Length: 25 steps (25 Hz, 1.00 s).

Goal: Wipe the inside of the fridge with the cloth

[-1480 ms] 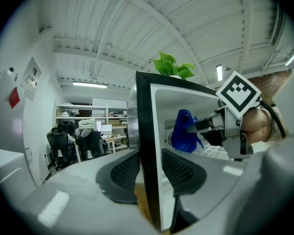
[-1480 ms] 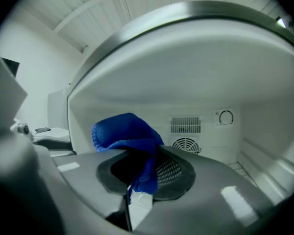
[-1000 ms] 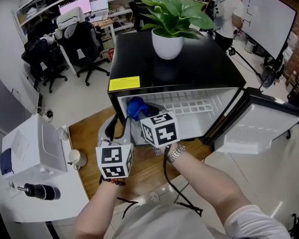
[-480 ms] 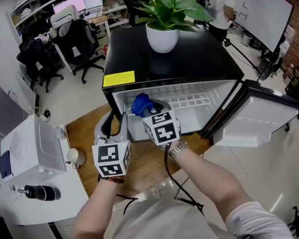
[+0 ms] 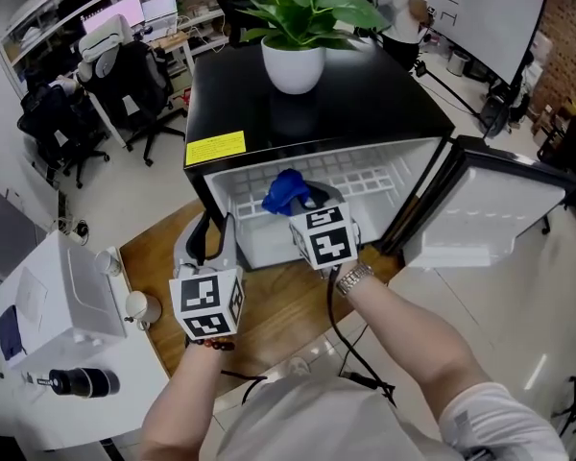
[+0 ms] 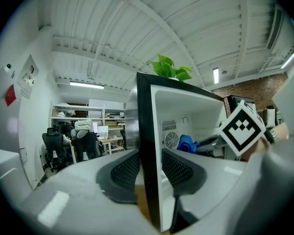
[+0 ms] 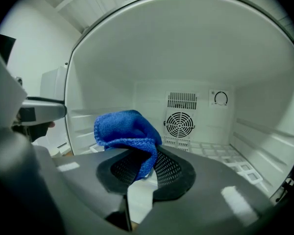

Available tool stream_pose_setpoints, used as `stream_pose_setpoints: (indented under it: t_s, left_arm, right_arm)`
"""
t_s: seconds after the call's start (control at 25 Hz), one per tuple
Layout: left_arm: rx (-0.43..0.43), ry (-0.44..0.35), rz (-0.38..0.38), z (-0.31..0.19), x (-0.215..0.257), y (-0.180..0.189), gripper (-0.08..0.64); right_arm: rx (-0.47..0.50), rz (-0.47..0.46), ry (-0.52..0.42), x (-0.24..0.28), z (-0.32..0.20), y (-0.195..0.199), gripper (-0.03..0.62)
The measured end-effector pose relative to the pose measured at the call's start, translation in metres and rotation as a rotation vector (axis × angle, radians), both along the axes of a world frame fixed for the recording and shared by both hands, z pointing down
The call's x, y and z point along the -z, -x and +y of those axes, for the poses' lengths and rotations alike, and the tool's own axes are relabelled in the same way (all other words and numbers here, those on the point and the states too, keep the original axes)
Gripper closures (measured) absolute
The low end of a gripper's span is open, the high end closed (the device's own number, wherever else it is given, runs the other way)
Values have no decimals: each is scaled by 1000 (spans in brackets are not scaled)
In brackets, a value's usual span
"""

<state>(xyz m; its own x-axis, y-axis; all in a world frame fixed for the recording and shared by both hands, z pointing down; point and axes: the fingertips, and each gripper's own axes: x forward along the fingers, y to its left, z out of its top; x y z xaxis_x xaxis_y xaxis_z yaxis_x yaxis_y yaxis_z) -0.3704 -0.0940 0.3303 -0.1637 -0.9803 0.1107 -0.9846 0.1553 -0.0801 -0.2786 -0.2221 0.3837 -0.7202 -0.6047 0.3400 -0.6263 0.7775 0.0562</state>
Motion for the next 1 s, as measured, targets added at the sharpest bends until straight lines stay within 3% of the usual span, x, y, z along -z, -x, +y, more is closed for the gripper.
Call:
stream_pose_setpoints:
  t_s: [1.0]
  left_arm:
    - [1,-7,9,0,-1,1,422]
  right_arm:
    - [-258,33,-13,-5,-63,-113,523]
